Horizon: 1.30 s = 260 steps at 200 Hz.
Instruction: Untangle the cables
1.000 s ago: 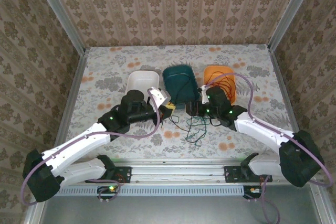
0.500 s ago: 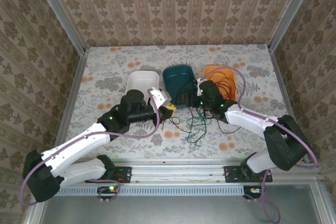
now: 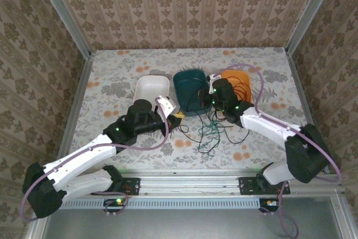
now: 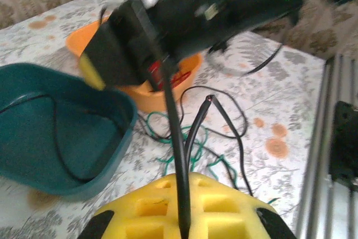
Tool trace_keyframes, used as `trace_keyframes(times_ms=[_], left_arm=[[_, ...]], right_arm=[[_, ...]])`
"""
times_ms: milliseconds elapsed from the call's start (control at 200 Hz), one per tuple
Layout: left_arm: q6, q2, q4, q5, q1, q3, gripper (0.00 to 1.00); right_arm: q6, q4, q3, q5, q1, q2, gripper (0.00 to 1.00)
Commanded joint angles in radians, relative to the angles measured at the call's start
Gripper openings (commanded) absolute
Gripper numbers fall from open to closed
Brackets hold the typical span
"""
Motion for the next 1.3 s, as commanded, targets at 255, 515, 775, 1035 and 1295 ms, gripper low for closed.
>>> trace_keyframes(times_ms=[255,515,775,1035,1295], left_arm=[[-0.044,0.177,0.162,-0.337,0.009,-0.105,0.19],[-0.094,0.259,0.269,-0.315,0.012,-0.121,0.65],[-0.164,0.251,0.295,-0.333,0.011,-0.171,0.77],[-0.214,0.268,0.225,-0.449,0.007,-0.184,0.77],[-0.217,0.329,0.222,-0.425,-0.005,-0.183,0.77]], right_arm=[[-0.081,-0.176,0.267,0.059,-0.003,-0.289,0.0],[-0.127,-0.208,0.479,0.033,0.0,-0.289,0.0],[-0.168,-0.157,0.594,0.052,0.0,-0.216,0.0],[-0.213,0.037,0.6,0.139,0.004,-0.176,0.0],[-0.348,0.11,0.669,0.106,0.004,-0.145,0.01]])
